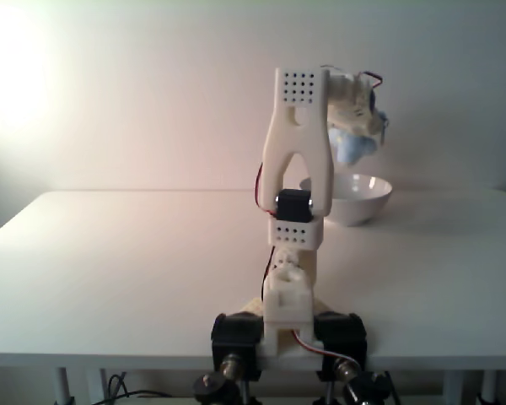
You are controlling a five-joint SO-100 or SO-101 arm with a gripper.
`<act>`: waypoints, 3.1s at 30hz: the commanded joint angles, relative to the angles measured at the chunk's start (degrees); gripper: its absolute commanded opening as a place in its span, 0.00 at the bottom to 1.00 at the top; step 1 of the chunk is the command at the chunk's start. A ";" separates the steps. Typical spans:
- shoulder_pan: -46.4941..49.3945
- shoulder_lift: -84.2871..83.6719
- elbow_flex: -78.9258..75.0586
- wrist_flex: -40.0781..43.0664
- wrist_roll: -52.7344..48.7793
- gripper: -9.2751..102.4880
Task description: Grasp a skyblue doll and put it into the bowl.
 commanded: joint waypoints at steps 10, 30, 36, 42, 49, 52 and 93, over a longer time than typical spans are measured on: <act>0.53 -3.60 -2.37 -1.23 0.09 0.24; 0.88 -3.16 -2.37 -1.23 0.09 0.69; 0.88 -2.72 -2.55 -1.23 0.18 0.64; 0.18 -2.64 -3.87 -1.32 0.18 0.39; -0.09 -2.64 -12.13 -1.32 0.00 0.13; -0.09 -2.64 -16.79 -1.32 0.00 0.08; -20.04 65.48 35.68 -0.26 -0.18 0.08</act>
